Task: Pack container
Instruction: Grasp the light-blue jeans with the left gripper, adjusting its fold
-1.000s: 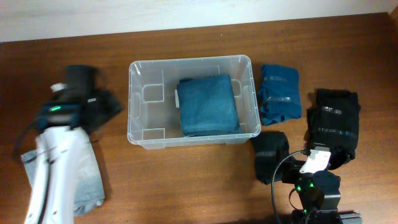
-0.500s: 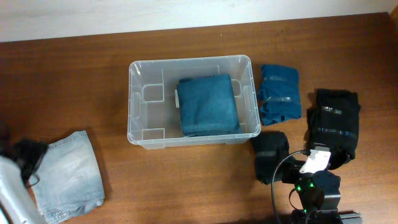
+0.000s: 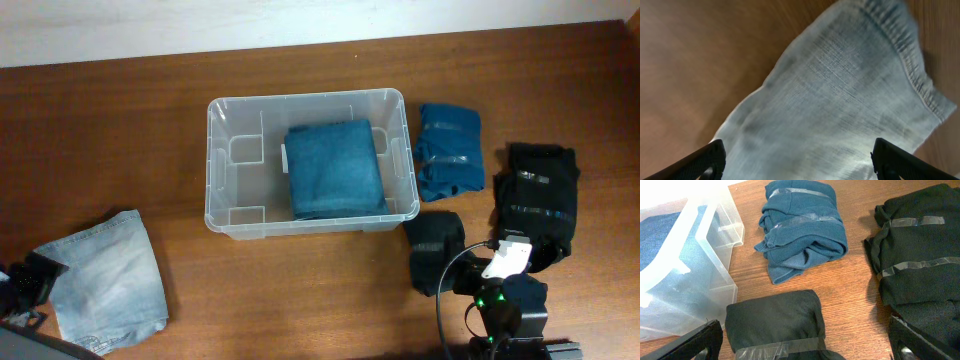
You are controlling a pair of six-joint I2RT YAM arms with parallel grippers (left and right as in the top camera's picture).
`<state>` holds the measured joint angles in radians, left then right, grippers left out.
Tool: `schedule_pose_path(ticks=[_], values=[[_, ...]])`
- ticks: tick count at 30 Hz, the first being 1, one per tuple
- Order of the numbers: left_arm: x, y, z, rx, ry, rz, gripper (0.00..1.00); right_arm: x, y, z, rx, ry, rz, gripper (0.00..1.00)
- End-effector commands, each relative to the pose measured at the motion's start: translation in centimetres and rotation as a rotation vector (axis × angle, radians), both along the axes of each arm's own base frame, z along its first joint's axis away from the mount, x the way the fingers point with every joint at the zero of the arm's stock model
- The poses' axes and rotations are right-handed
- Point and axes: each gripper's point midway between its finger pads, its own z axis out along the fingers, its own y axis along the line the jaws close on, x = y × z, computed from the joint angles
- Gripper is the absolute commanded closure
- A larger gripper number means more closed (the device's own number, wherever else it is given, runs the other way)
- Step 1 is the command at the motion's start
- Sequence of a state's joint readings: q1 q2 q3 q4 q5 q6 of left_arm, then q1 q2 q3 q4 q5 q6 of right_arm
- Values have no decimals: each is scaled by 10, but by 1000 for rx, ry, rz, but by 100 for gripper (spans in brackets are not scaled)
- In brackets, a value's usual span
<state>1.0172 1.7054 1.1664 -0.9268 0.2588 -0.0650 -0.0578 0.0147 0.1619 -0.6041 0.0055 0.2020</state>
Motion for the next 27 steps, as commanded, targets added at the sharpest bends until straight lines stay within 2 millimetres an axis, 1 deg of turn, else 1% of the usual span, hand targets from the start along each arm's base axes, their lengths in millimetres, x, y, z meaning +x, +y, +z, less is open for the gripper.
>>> schedule_pose_path(ticks=[1,2,5,6,7,8,13,15,18,20,23,24,25,27], values=[[20,-24,-13,-144,-180,-183,6,0,1,-1,-4,-3,6,2],[24,-29,-15,-169,-210,-205,6,0,1,-1,-4,-3,6,2],[27,-37,-21,-213,-211,-218,8,0,1,-1,-4,-3,6,2],[29,-39,-21,-219,-218,-229,11,0,1,-1,-4,-3,6,2],[30,-42,-20,-224,-221,-235,17,0,1,-1,-4,-3,6,2],[32,-44,-20,-227,-219,-242,20,0,1,-1,-4,-3,6,2],[47,-63,-14,-275,-261,-281,23,0,1,-1,-4,-3,6,2],[51,-64,-15,-268,-254,-286,24,0,1,-1,-4,-3,6,2],[57,-70,-12,-284,-268,-285,29,0,1,-1,-4,-3,6,2],[60,-75,-6,-300,-294,-291,31,0,1,-1,-4,-3,6,1],[63,-76,7,-273,-325,-301,34,0,1,-1,-4,-3,6,1],[63,-74,13,-248,-332,-306,36,0,1,-1,-4,-3,6,2],[63,-67,23,-181,-328,-303,36,0,1,-1,-4,-3,6,1],[64,-62,35,-122,-334,-303,36,0,1,-1,-4,-3,6,2]])
